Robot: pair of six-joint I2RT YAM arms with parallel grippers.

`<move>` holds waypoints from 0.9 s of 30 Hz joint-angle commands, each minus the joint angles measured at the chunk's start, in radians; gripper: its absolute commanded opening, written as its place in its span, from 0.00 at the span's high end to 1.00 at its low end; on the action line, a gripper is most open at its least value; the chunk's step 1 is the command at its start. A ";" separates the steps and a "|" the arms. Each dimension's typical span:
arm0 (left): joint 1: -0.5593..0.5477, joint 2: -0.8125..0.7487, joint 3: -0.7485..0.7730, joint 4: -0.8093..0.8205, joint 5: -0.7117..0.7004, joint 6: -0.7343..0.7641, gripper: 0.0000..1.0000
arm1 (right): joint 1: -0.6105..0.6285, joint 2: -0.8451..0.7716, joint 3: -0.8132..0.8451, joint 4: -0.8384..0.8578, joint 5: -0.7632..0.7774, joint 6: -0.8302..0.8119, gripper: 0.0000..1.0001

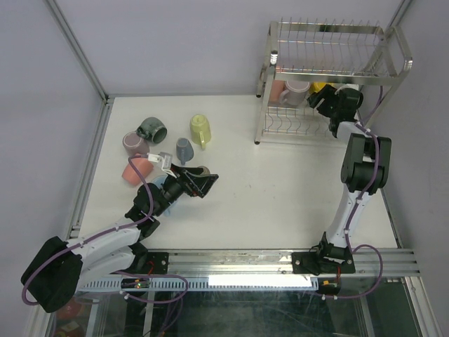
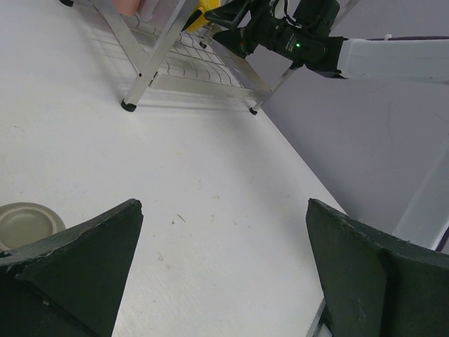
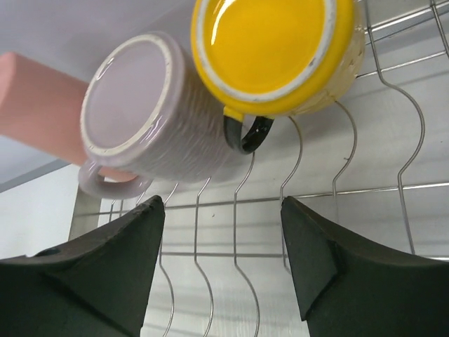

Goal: Load the cups into the dish rack
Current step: Turn the cup upside down in the dish rack.

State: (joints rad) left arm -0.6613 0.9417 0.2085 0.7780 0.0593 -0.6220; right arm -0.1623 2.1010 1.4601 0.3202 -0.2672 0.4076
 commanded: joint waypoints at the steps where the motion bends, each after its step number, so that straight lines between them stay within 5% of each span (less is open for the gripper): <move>1: -0.001 -0.030 0.021 0.021 0.020 -0.008 0.01 | -0.018 -0.132 -0.066 0.129 -0.035 -0.021 0.30; 8: -0.001 -0.036 0.010 0.031 0.023 -0.015 0.01 | -0.021 -0.270 -0.232 0.159 0.006 -0.094 0.32; 15: 0.000 -0.032 0.003 0.048 0.026 -0.012 0.01 | -0.034 -0.356 -0.319 0.176 0.239 -0.170 0.36; 27: -0.001 -0.013 0.009 0.056 0.018 0.008 0.01 | -0.044 -0.232 -0.253 0.259 0.067 -0.059 0.34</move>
State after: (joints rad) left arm -0.6613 0.9237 0.2085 0.7799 0.0620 -0.6331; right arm -0.1963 1.8275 1.1442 0.4347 -0.1768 0.2790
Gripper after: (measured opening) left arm 0.990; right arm 0.661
